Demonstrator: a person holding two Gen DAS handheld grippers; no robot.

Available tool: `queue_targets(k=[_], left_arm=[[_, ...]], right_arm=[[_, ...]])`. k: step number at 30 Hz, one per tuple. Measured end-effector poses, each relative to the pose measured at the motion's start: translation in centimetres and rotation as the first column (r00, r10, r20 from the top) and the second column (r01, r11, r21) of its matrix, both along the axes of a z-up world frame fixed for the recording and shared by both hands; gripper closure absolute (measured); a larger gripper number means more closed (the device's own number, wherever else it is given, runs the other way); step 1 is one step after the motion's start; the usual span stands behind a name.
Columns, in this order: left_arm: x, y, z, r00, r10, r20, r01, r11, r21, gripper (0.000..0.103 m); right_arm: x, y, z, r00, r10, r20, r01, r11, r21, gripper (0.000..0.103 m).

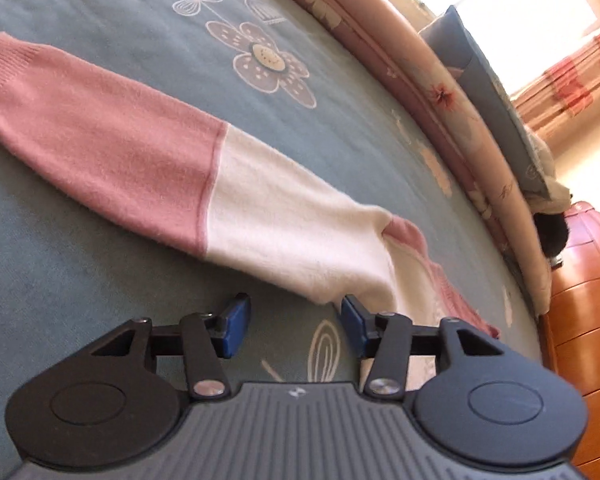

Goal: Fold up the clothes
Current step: 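Pull the sleeve straight along its length with the left gripper, release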

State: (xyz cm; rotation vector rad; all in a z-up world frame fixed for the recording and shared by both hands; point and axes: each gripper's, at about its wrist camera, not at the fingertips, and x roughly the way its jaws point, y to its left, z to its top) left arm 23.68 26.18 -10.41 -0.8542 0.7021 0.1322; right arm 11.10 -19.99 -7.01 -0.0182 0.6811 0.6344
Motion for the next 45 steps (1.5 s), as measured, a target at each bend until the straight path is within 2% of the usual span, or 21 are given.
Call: queue_targets(k=[3, 9, 10, 12, 15, 18, 19, 21, 23, 26, 27, 30, 32, 34, 35, 38, 40, 42, 43, 45], left_arm=[[0.5, 0.5, -0.9, 0.995, 0.05, 0.089, -0.048, 0.998, -0.032, 0.04], [1.3, 0.2, -1.7, 0.977, 0.02, 0.21, -0.001, 0.996, -0.089, 0.042], [1.4, 0.1, -1.6, 0.972, 0.006, 0.236, 0.016, 0.996, -0.088, 0.042], [1.6, -0.6, -1.3, 0.969, -0.028, 0.244, 0.038, 0.999, -0.036, 0.042], [2.0, -1.9, -0.8, 0.975, -0.08, 0.207, 0.065, 0.995, 0.079, 0.045], [1.7, -2.5, -0.1, 0.982, -0.101, 0.157, 0.078, 0.986, 0.148, 0.085], [1.4, -2.6, 0.1, 0.986, -0.096, 0.14, 0.071, 0.983, 0.169, 0.096], [0.8, -2.8, 0.7, 0.991, -0.083, 0.101, 0.06, 0.975, 0.213, 0.097], [0.6, -3.1, 1.3, 0.997, -0.07, 0.028, 0.06, 0.962, 0.266, 0.097], [0.8, -3.2, 1.3, 0.991, -0.055, -0.126, 0.092, 0.945, 0.315, 0.099], [0.8, -3.1, 1.3, 0.988, -0.054, -0.147, 0.099, 0.942, 0.321, 0.101], [0.0, -3.1, 2.1, 0.979, -0.07, -0.193, 0.134, 0.929, 0.344, 0.1], [-0.5, -3.6, 3.1, 0.976, -0.104, -0.191, 0.171, 0.91, 0.378, 0.094], [-0.7, -4.8, 4.3, 0.975, -0.156, -0.156, 0.209, 0.882, 0.422, 0.074], [-0.5, -5.5, 4.9, 0.975, -0.184, -0.128, 0.222, 0.868, 0.445, 0.071], [0.9, -8.1, 6.4, 0.965, -0.258, -0.056, 0.249, 0.818, 0.518, 0.069], [2.7, -9.9, 6.4, 0.955, -0.293, -0.044, 0.265, 0.78, 0.568, 0.069], [4.7, -11.3, 5.3, 0.949, -0.307, -0.079, 0.29, 0.742, 0.605, 0.068], [5.8, -11.7, 4.4, 0.946, -0.299, -0.123, 0.31, 0.731, 0.608, 0.068], [7.3, -12.1, 2.1, 0.94, -0.276, -0.2, 0.34, 0.731, 0.591, 0.068]], right_arm=[[0.6, -0.3, -0.5, 0.999, -0.021, -0.047, 0.022, 1.0, 0.012, 0.0], [0.9, -0.1, -1.3, 0.996, -0.045, -0.077, 0.043, 0.999, -0.033, 0.0], [0.9, 0.0, -1.4, 0.996, -0.045, -0.079, 0.042, 0.998, -0.04, 0.0], [1.0, 0.1, -1.6, 0.996, -0.042, -0.082, 0.038, 0.998, -0.051, 0.0], [0.8, 0.3, -1.6, 0.996, -0.031, -0.08, 0.026, 0.998, -0.062, 0.0], [0.8, 0.5, -1.6, 0.997, -0.029, -0.07, 0.023, 0.996, -0.083, 0.0], [0.7, 0.6, -1.6, 0.997, -0.029, -0.069, 0.023, 0.996, -0.088, 0.0], [0.8, 0.6, -1.6, 0.997, -0.029, -0.07, 0.022, 0.996, -0.089, 0.0], [0.7, 0.6, -1.5, 0.997, -0.026, -0.068, 0.02, 0.996, -0.086, 0.0], [0.7, 0.6, -1.5, 0.997, -0.025, -0.067, 0.019, 0.996, -0.089, 0.0], [0.6, 0.7, -1.5, 0.998, -0.026, -0.065, 0.02, 0.996, -0.092, 0.0], [0.6, 0.7, -1.4, 0.998, -0.03, -0.056, 0.024, 0.995, -0.101, 0.0], [0.5, 0.7, -1.4, 0.998, -0.03, -0.055, 0.025, 0.995, -0.096, 0.0], [0.5, 0.7, -1.4, 0.998, -0.029, -0.057, 0.024, 0.995, -0.095, 0.0], [0.5, 0.7, -1.4, 0.998, -0.028, -0.058, 0.023, 0.995, -0.098, 0.0], [0.4, 0.9, -1.6, 0.998, -0.022, -0.056, 0.016, 0.994, -0.109, 0.0], [0.4, 1.0, -1.6, 0.998, -0.02, -0.056, 0.013, 0.993, -0.116, 0.0], [0.5, 1.0, -1.7, 0.998, -0.02, -0.058, 0.012, 0.993, -0.12, 0.0], [0.5, 1.0, -1.8, 0.998, -0.02, -0.06, 0.012, 0.992, -0.122, 0.0], [0.5, 1.0, -1.8, 0.998, -0.021, -0.061, 0.013, 0.992, -0.124, 0.0]])
